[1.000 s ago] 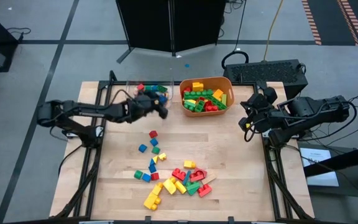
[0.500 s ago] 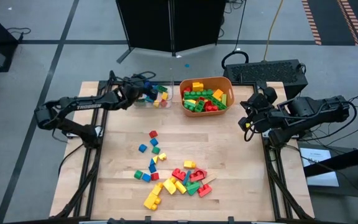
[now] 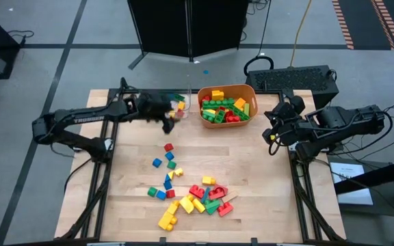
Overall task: Sort blocks by size
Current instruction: Put the small red block into the transparent bin
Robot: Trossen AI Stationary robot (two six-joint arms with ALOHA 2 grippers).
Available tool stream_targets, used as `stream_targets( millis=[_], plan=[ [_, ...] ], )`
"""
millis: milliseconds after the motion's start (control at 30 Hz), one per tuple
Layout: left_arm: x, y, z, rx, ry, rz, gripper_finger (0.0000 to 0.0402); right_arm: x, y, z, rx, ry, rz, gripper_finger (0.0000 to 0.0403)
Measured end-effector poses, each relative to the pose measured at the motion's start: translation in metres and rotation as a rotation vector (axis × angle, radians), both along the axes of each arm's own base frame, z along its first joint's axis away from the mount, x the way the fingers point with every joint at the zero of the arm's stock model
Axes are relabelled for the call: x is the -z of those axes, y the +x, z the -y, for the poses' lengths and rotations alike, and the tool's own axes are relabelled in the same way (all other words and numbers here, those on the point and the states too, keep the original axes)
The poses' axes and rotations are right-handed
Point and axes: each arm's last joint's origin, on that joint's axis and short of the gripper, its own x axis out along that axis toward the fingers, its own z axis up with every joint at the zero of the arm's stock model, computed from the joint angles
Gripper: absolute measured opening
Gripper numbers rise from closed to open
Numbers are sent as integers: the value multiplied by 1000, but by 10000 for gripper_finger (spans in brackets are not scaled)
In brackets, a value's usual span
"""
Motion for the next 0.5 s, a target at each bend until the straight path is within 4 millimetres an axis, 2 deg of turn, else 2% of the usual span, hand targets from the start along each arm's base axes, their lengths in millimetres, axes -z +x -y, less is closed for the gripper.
stream_targets(
  millis=[67, 200, 333, 500],
  plan=[
    [4, 1, 18, 50, -19, -31, 307, 0, 0, 0, 0, 0, 0, 4],
    [35, -1, 48, 111, -17, -152, 307, 0, 0, 0, 1, 1, 0, 4],
    [66, -8, 60, -3, -42, -163, 308, 0, -1, 0, -1, 0, -8, 4],
    [91, -18, 72, -76, -91, -127, 308, 0, -1, 0, -2, 0, -8, 4]
  ],
)
